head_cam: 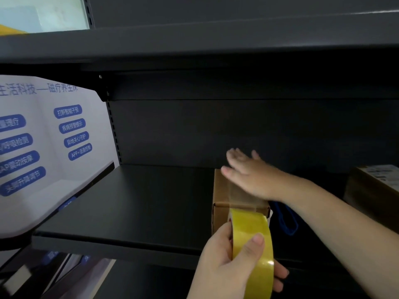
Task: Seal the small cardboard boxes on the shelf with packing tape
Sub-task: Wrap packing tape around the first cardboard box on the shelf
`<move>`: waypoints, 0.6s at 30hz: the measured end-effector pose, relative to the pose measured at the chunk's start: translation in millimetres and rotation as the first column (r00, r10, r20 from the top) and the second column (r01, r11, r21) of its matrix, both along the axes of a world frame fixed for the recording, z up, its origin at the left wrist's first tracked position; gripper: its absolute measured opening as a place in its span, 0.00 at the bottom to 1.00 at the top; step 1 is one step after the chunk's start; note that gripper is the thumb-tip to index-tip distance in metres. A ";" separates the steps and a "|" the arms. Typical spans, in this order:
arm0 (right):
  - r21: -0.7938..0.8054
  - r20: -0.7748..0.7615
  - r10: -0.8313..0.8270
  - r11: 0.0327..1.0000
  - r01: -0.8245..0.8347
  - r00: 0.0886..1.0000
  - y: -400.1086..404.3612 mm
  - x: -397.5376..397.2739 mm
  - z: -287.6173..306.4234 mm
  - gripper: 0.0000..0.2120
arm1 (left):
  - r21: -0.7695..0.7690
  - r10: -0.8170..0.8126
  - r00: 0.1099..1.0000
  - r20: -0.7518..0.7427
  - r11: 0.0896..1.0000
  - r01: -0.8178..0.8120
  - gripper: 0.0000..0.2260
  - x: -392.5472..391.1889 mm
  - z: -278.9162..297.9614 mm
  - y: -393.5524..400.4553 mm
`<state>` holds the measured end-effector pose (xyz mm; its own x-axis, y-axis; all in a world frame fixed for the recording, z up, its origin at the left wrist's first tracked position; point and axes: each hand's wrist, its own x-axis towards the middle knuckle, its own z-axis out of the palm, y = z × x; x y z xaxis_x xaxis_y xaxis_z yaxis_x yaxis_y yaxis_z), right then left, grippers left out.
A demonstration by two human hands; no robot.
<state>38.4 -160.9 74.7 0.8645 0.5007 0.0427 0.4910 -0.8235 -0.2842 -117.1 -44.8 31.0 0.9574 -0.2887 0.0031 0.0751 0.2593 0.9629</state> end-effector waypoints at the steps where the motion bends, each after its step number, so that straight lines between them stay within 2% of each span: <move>1: -0.104 -0.063 0.024 0.994 -0.030 0.998 5.2 -6.1 -2.5 0.32 | 0.000 0.005 1.000 0.002 1.000 -0.005 0.21 0.0 -1.2 -1.4; 3: -0.239 -0.130 0.006 0.970 -0.037 0.992 18.0 -9.6 -7.6 0.34 | 0.012 0.013 1.000 0.019 1.000 -0.013 0.21 -0.8 -2.9 -3.6; 4: -0.251 -0.140 -0.021 0.968 -0.015 0.990 23.3 -6.2 -8.5 0.34 | 0.017 0.016 1.000 0.026 1.000 -0.016 0.20 -1.1 -4.1 -3.7; 11: -0.157 -0.160 -0.238 0.964 0.213 0.958 36.6 48.6 -8.1 0.32 | 0.040 0.081 0.995 0.062 0.996 -0.084 0.18 -0.8 -11.8 -5.4; 14: -0.147 -0.187 -0.298 0.951 0.273 0.936 39.2 63.1 -7.0 0.32 | 0.041 0.107 0.992 0.061 0.993 -0.109 0.17 -0.2 -12.1 -4.4; 18: -0.151 -0.256 -0.351 0.935 0.321 0.901 34.9 70.0 -1.9 0.28 | 0.053 0.137 0.988 0.069 0.989 -0.140 0.16 0.1 -13.0 0.9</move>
<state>108.5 -126.0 72.8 0.9520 0.1672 -0.2564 0.0948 -0.9575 -0.2724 -117.0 -43.9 17.9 0.9865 -0.1548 0.0535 -0.0205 0.2073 0.9781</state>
